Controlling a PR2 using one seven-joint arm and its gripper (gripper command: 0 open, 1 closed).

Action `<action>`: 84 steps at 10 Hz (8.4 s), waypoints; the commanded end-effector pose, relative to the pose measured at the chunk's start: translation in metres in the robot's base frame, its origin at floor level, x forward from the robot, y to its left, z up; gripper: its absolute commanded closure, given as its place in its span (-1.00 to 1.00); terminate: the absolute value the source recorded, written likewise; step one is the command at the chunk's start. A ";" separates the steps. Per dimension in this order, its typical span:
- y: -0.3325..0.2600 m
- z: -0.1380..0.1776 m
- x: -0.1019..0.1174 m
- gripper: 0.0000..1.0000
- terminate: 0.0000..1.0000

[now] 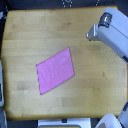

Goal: Folding a cloth

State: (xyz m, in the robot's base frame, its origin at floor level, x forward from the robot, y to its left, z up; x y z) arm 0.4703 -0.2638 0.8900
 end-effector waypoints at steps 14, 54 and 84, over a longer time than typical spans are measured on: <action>0.186 -0.116 -0.046 -1.00 -1.00; 0.301 -0.089 -0.087 1.00 -1.00; 0.400 -0.075 -0.071 -1.00 -1.00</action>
State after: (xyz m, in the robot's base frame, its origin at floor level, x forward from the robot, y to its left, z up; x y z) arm 0.3626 0.1511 0.7830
